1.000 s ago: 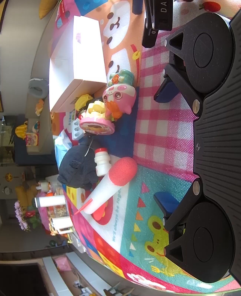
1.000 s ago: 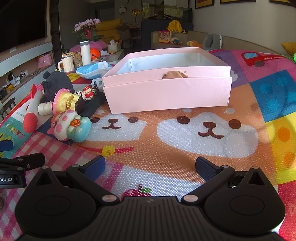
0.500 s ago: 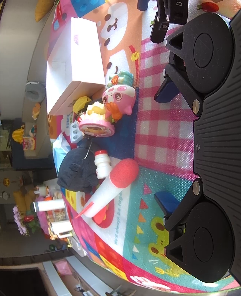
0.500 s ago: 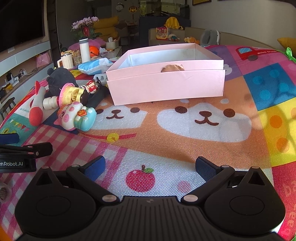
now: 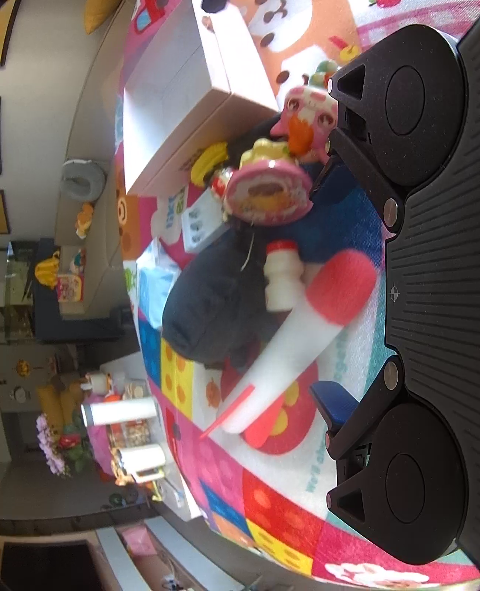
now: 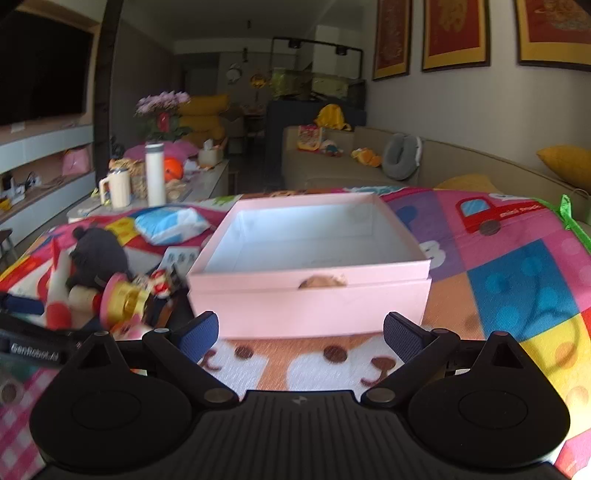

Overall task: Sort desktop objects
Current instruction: 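Lower the right gripper onto the pink-white cat figurine and close it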

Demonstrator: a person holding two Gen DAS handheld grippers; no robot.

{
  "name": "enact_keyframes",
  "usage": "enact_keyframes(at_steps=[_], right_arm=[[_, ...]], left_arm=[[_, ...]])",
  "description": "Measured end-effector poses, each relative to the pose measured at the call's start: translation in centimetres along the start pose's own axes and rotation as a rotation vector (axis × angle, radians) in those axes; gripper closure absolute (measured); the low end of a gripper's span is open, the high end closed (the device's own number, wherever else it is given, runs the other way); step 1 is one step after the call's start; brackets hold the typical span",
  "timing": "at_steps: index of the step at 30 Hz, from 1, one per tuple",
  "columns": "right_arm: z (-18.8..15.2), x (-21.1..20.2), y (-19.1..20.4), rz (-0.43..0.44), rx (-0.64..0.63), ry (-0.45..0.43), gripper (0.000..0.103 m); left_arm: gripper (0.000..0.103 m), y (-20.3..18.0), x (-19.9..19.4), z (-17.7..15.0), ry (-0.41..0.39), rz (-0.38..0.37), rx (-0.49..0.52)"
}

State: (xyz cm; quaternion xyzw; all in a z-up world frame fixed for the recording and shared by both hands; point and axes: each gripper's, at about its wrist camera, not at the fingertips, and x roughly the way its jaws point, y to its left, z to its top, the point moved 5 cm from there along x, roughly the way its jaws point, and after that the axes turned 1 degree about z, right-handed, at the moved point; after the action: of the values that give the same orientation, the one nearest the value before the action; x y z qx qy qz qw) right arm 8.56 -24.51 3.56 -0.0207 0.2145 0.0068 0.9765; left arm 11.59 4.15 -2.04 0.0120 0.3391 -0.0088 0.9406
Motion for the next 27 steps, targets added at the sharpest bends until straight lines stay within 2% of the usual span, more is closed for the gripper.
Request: enact_keyframes(at_steps=[2, 4, 7, 9, 14, 19, 22, 24, 27], right_arm=[[1.6, 1.4, -2.3, -0.073, 0.105, -0.042, 0.004], [2.1, 3.5, -4.2, -0.104, 0.184, -0.035, 0.0], [2.2, 7.0, -5.1, -0.048, 0.239, 0.046, 0.0], [2.2, 7.8, -4.4, -0.036, 0.253, 0.067, 0.0], [1.7, 7.2, -0.8, 0.103, 0.178, 0.093, 0.0], [1.0, 3.5, 2.4, 0.128, 0.05, 0.013, 0.0], [0.0, 1.8, 5.5, 0.261, -0.037, 0.06, 0.001], [-1.3, 1.4, 8.1, 0.342, -0.102, 0.124, 0.013], [-2.7, 2.0, 10.3, 0.332, -0.176, 0.156, 0.023]], left_arm=[[0.0, 1.2, -0.1, 0.3, -0.004, -0.004, -0.017], [0.0, 1.9, -0.2, 0.4, -0.003, -0.03, -0.021], [0.0, 2.3, -0.5, 0.1, 0.001, -0.072, -0.01], [0.0, 2.4, -0.8, -0.3, -0.004, -0.089, -0.009], [0.0, 2.6, -1.2, -1.0, 0.004, -0.094, -0.028], [0.0, 3.4, -1.7, -1.3, 0.005, -0.059, -0.05], [0.0, 4.0, -1.8, -1.2, 0.003, -0.026, -0.079], [0.0, 4.5, -2.0, -1.2, 0.001, -0.015, -0.101], [0.0, 4.4, -2.8, -1.1, -0.015, -0.024, -0.111]])
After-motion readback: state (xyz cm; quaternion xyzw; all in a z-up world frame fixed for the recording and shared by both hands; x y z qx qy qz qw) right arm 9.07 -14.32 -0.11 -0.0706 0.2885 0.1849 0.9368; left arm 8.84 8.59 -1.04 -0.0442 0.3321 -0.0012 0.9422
